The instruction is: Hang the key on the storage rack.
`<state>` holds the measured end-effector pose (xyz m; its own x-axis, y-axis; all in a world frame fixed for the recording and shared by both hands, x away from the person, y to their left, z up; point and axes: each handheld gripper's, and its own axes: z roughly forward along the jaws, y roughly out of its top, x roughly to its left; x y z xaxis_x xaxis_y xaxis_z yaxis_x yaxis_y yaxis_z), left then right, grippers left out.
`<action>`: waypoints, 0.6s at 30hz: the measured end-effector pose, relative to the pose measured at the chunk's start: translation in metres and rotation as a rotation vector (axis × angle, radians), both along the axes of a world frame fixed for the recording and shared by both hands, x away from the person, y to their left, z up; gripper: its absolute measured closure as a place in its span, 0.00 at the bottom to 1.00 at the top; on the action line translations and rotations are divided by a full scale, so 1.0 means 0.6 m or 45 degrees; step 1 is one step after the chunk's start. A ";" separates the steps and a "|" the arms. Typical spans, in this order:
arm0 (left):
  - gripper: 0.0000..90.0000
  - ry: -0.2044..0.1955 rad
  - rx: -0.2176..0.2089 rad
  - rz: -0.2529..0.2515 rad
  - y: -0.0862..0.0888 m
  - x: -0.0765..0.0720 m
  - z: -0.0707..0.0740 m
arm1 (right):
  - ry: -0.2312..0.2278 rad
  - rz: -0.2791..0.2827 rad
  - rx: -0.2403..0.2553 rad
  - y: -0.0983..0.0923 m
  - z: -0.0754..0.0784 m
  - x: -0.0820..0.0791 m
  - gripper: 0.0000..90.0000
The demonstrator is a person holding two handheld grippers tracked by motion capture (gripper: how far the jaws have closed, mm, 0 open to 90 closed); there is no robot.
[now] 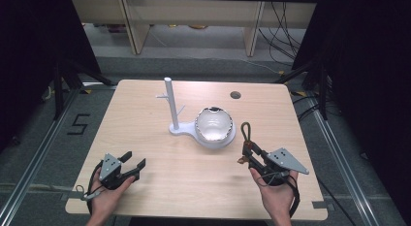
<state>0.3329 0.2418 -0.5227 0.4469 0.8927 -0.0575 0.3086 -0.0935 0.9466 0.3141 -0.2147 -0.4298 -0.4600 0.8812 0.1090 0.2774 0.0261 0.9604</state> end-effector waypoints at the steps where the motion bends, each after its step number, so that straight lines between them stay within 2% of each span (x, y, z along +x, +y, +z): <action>1: 0.40 -0.001 0.000 0.001 0.000 0.000 0.000 | -0.002 0.008 0.003 0.003 0.000 0.000 0.76; 8: 0.40 -0.002 0.000 0.001 0.000 0.000 0.000 | -0.016 0.059 0.017 0.019 -0.001 0.001 0.76; 9: 0.40 -0.001 0.000 0.001 0.000 0.000 0.000 | -0.023 0.062 -0.007 0.020 0.000 0.000 0.76; 13: 0.40 -0.001 -0.001 0.001 0.000 0.000 0.000 | -0.048 0.072 -0.023 0.031 0.002 0.001 0.76; 14: 0.40 -0.001 -0.001 0.001 0.000 0.000 0.000 | -0.048 0.072 -0.023 0.031 0.002 0.001 0.76; 15: 0.40 -0.001 -0.001 0.000 0.000 0.000 0.000 | -0.029 0.083 0.016 0.041 0.003 -0.001 0.76; 16: 0.40 -0.001 -0.001 0.001 0.000 0.000 0.000 | -0.043 0.107 0.001 0.041 0.004 0.001 0.76; 18: 0.40 -0.001 -0.001 0.001 0.000 0.000 0.000 | -0.035 0.089 -0.007 0.043 0.005 -0.002 0.76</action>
<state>0.3328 0.2419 -0.5227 0.4465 0.8929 -0.0577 0.3081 -0.0928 0.9468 0.3132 -0.1891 -0.4265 -0.5234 0.8473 0.0905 0.2484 0.0501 0.9674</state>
